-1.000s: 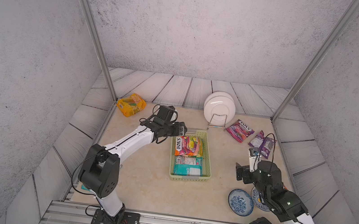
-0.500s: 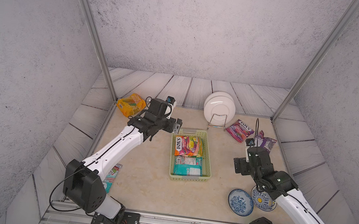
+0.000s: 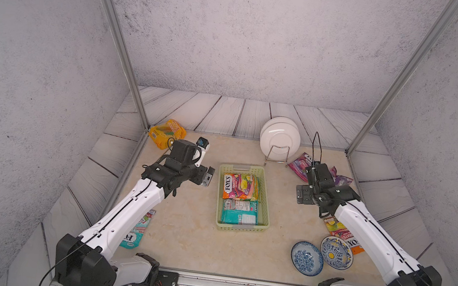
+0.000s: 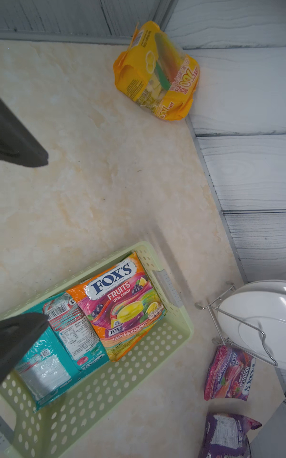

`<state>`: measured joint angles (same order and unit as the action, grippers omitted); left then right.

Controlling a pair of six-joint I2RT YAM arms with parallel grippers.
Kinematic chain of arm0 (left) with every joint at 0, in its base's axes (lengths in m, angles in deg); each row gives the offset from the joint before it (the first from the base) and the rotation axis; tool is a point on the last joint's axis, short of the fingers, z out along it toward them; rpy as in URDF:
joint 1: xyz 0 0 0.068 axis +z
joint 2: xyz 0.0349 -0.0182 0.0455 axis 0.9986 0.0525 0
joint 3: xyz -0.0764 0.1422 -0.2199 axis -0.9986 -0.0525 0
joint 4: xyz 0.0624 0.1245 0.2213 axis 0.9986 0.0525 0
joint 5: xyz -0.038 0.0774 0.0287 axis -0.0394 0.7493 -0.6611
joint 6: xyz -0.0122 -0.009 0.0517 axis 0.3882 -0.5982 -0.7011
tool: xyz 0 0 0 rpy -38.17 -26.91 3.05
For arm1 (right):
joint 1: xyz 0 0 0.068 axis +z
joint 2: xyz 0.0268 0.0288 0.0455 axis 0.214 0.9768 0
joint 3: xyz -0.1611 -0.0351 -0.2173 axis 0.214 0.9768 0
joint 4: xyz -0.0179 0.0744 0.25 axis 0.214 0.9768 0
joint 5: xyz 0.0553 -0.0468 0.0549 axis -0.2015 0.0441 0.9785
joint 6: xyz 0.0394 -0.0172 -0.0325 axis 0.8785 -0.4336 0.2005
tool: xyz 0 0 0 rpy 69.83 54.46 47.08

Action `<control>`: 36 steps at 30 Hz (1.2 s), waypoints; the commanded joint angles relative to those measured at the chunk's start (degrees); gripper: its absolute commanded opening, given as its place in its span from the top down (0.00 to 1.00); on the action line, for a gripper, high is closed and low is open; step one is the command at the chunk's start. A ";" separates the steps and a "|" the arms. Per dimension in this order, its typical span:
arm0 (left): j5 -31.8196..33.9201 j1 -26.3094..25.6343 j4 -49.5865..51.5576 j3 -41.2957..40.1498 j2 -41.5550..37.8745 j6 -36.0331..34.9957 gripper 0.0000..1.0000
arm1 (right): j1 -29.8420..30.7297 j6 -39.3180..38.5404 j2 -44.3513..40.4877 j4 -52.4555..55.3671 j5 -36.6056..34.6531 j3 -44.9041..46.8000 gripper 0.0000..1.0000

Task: Put the candies in the basket
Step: Pick up the candy at the center of the board.

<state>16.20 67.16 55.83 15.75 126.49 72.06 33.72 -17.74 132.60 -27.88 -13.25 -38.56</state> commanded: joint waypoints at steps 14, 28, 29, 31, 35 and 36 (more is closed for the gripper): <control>0.19 5.34 -2.56 -1.25 -4.98 0.08 0.02 | -8.35 -1.54 25.45 12.63 -4.77 -18.53 0.05; 0.01 5.33 -2.52 -1.46 -5.90 0.62 0.02 | -15.93 -7.84 40.29 15.75 -5.95 -28.13 0.31; 0.27 5.36 -2.28 -1.22 -5.90 0.64 0.02 | -16.61 -7.94 41.12 15.83 -5.36 -28.68 0.35; 0.95 5.29 -2.50 -1.36 -5.90 0.56 0.02 | -17.35 -7.98 42.79 15.78 -5.12 -29.89 0.38; 0.98 4.99 -3.06 -1.88 -6.17 0.47 0.02 | -17.48 -8.07 47.45 18.02 -4.60 -33.45 0.45; 1.00 5.01 -2.75 -1.70 -6.25 0.44 0.02 | -17.50 -8.32 48.06 17.73 -4.78 -33.41 0.45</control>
<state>16.69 72.14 53.34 14.53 121.37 72.61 15.67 -25.70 177.91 -12.36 -18.98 -70.42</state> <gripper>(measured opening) 0.980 0.554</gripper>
